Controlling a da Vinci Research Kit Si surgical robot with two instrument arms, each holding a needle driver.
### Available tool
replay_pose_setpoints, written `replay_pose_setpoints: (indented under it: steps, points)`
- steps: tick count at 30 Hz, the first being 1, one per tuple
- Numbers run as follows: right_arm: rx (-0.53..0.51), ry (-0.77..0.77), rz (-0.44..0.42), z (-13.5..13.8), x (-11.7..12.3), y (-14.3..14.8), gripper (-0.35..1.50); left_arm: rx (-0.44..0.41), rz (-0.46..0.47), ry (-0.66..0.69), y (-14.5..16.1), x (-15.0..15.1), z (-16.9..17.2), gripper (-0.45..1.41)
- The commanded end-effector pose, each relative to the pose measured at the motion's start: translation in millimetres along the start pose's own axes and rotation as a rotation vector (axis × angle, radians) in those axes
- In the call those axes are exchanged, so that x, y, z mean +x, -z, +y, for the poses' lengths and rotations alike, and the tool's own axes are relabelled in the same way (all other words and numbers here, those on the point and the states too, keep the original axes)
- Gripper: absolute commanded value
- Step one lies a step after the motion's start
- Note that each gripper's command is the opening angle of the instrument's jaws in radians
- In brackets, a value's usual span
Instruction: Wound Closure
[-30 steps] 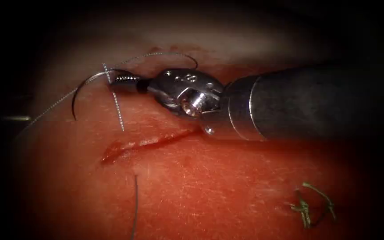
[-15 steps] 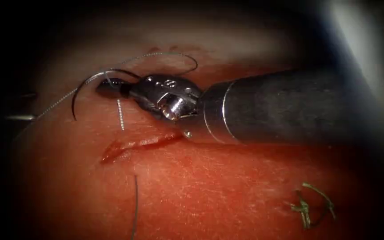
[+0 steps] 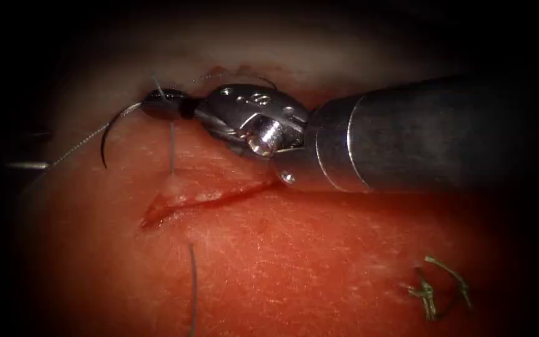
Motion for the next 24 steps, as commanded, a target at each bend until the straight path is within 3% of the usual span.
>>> replay_pose_setpoints:
  steps: [1, 14, 15, 20, 21, 24]
  points:
    - [0.004, 0.004, 0.009, -0.3, 0.0, -0.6, -0.35, -0.005, -0.001, 0.003, -0.6, -0.9, 0.0, 0.35]
    - [0.018, 0.019, 0.036, -0.3, 1.2, -0.4, -0.35, -0.019, -0.005, 0.002, -0.7, -0.9, 0.3, 0.3]
    - [0.02, 0.03, 0.045, -0.2, 1.3, -0.5, -0.21, -0.023, -0.006, 0.002, -0.7, -0.8, 0.4, 0.3]
    - [-0.021, 0.072, 0.104, 0.0, 1.7, -0.2, 1.06, -0.061, -0.011, -0.077, -0.7, -0.3, 1.6, 0.24]
    - [-0.032, 0.067, 0.108, 0.1, 2.0, 0.2, 1.23, -0.081, -0.012, -0.113, -0.7, -0.3, 2.4, 0.22]
    - [-0.029, 0.079, 0.106, 0.1, 2.6, 1.3, 1.33, -0.117, -0.014, -0.175, -1.1, -0.2, 3.9, 0.22]
